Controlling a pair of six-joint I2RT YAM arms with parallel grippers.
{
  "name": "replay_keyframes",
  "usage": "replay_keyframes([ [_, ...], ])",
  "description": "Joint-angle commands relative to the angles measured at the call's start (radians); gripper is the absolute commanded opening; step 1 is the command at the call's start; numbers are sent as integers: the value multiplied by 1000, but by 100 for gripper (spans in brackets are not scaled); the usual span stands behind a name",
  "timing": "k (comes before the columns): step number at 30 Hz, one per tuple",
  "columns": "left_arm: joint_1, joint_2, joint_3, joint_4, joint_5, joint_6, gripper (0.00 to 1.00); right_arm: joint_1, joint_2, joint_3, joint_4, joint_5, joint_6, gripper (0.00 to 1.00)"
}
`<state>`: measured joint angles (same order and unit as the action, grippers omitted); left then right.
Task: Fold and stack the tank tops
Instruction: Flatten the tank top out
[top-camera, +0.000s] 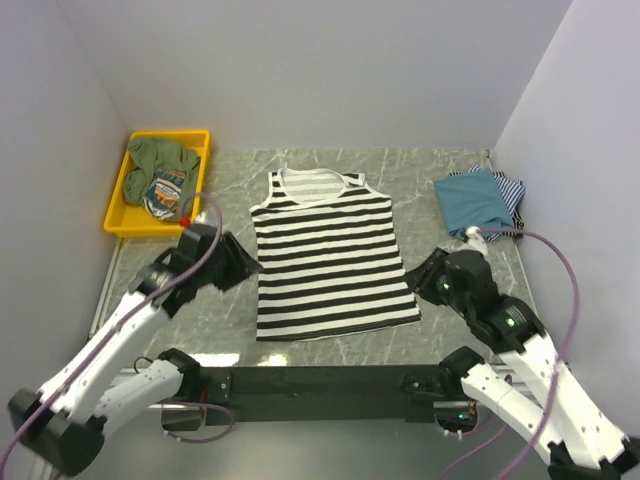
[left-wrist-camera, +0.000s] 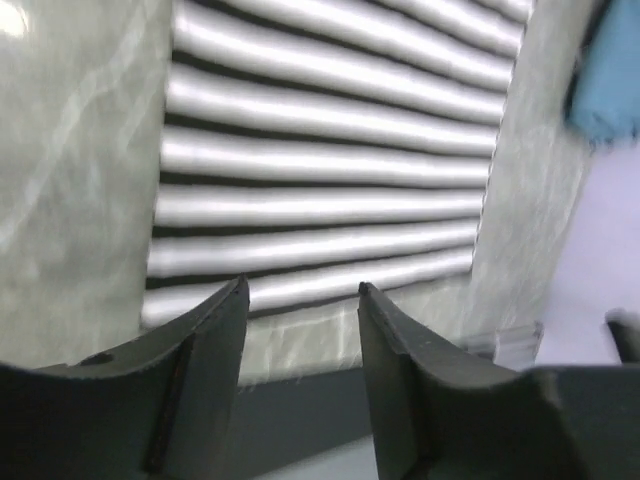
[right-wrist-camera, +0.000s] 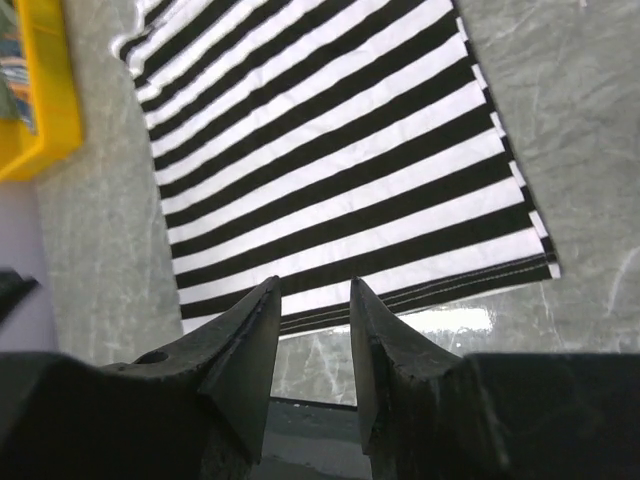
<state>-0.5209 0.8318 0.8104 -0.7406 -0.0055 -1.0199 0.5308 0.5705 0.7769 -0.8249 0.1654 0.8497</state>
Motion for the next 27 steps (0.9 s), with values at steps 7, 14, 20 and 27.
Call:
replay_keyframes([
  [7, 305, 672, 389, 360, 29, 151, 41, 101, 447, 76, 351, 60, -119, 42],
  [14, 321, 1081, 792, 331, 47, 283, 39, -98, 931, 428, 466, 83, -305, 42],
  [20, 347, 1276, 950, 419, 110, 355, 38, -210, 1432, 944, 377, -64, -394, 42],
  [27, 349, 1451, 1136, 449, 162, 412, 34, -227, 1799, 1494, 177, -102, -439, 43],
])
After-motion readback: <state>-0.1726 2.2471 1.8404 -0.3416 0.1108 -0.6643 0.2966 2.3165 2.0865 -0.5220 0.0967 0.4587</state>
